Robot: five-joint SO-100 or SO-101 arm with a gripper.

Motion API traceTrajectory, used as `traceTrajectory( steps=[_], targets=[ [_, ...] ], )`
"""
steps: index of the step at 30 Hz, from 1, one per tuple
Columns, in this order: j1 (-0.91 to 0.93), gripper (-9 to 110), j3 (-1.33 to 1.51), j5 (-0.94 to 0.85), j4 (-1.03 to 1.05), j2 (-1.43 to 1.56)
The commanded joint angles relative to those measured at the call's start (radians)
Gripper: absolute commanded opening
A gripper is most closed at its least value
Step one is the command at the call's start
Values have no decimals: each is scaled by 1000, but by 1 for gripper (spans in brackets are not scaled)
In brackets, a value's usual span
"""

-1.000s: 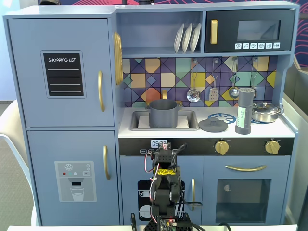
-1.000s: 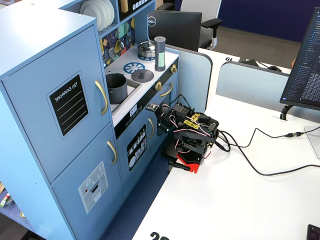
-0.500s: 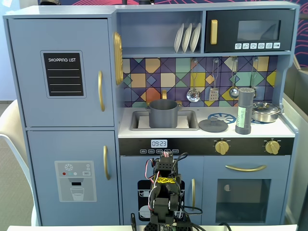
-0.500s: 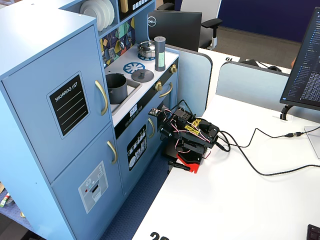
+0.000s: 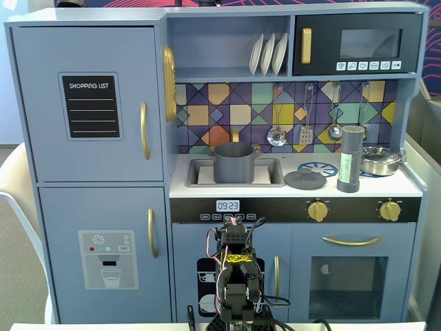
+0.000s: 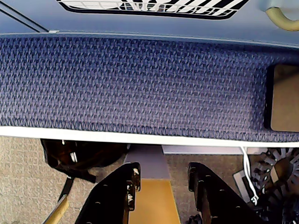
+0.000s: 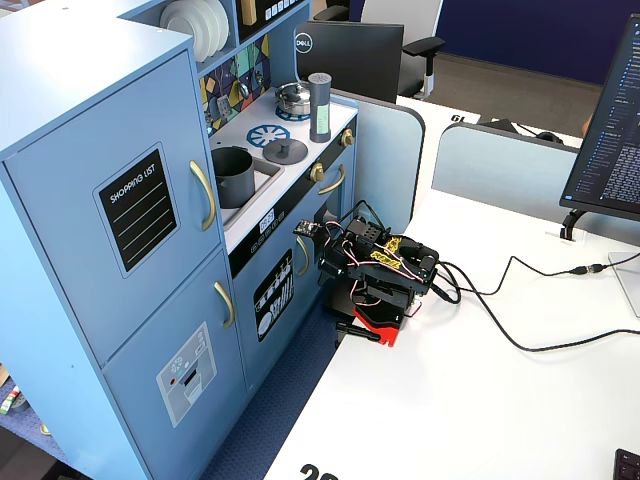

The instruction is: Put salt in the gray recipient

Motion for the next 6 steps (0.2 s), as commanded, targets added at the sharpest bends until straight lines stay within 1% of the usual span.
traceTrajectory(
  steps=[1,6],
  targets=[
    [-21,6,-6,9,-6,5],
    [-21,6,-5,9,-6,5]
  ],
)
